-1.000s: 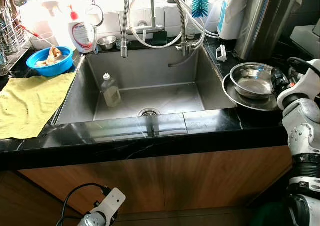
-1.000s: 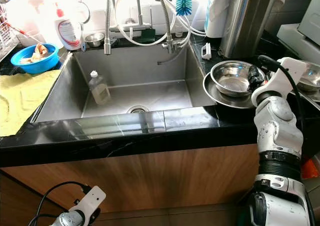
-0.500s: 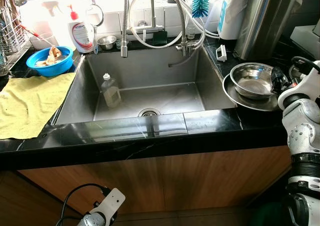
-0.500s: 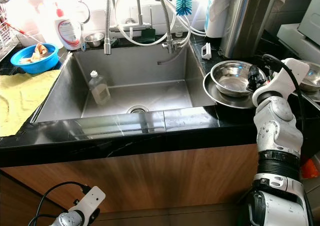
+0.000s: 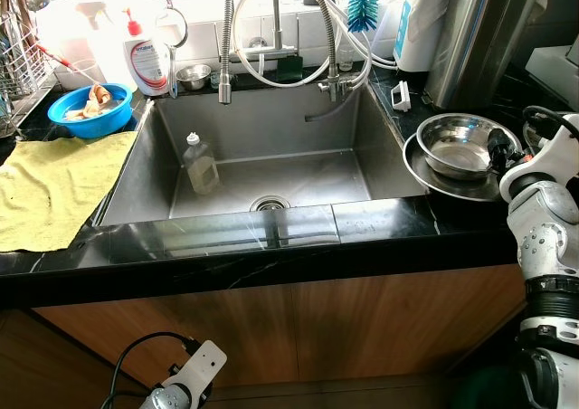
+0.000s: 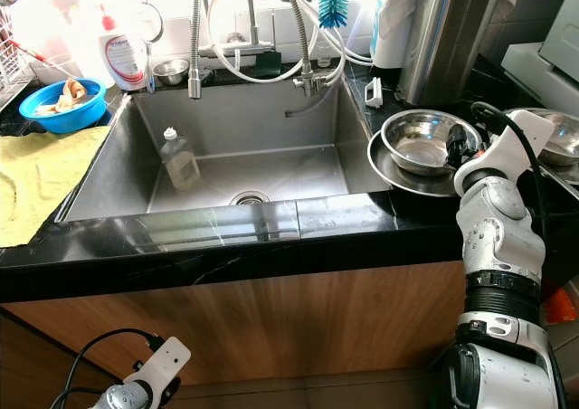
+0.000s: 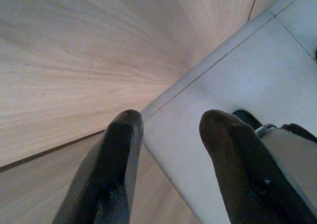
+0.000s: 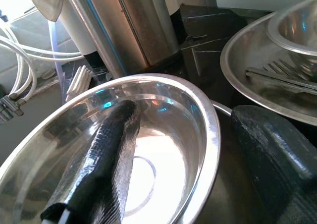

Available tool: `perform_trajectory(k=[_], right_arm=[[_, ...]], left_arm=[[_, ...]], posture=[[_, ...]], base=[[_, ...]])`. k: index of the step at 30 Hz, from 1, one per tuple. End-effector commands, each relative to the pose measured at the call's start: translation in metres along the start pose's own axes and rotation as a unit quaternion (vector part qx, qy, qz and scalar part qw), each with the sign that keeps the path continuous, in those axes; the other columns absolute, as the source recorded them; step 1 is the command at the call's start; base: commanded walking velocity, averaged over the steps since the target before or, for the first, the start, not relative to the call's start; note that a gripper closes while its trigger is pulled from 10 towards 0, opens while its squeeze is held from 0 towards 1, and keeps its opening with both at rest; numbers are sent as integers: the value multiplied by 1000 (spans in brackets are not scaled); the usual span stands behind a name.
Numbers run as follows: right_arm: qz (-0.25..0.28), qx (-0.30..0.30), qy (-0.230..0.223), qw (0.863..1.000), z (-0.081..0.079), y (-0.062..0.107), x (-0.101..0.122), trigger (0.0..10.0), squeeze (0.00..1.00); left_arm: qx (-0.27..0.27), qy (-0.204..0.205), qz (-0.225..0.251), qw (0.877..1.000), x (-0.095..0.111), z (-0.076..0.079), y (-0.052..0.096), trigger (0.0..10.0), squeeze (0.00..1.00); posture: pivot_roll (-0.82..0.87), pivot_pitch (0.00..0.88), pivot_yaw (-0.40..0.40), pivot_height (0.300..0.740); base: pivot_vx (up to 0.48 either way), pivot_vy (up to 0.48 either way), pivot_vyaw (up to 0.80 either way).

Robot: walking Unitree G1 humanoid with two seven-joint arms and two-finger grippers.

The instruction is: Kitchen organization

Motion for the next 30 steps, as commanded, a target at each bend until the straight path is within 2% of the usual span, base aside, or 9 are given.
perform_trajectory(k=[1,10,11,12,13,14,30], right_arm=[[-8,4,0,1000,-6,-2,1,10000,0],[-27,8,7,1000,-8,-5,-1,10000,0],[-28,9,6,1000,-9,-5,-1,7529,0],[-29,9,5,1000,-9,-5,-1,7529,0],[-29,10,4,1000,-10,-6,0,627,0],[-28,11,3,1000,-11,-6,0,0,0],[-29,15,-1,999,-13,-7,3,0,0]], left_arm=[[6,-1,-12,1000,-5,-5,1,10000,0],[4,1,-14,1000,-6,-4,1,10000,0],[5,1,-14,1000,-6,-5,1,10000,0],[5,1,-14,1000,-6,-5,1,10000,0],[5,1,-13,1000,-5,-5,1,10000,0],[6,1,-13,1000,-5,-5,1,10000,0],[4,0,-10,1000,-2,-5,0,10000,0]], posture=[[-104,0,69,740],[-103,0,68,740],[-102,0,68,740],[-102,0,68,740],[-102,0,69,740],[-102,0,69,740],[-104,0,71,740]], base=[[0,0,0],[0,0,0],[0,0,0],[0,0,0],[0,0,0],[0,0,0],[0,0,0]])
Point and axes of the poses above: a point about 5 cm out from each wrist's last joint towards the gripper, its own y axis pointing back from the gripper into the wrist, its own x axis along the axis of the wrist's last joint, z = x × y, the point moved 1 cm from there along -y, pointing out of the wrist towards the gripper, and after that the axes turned 10 degrees about y, right-handed, at the moved point
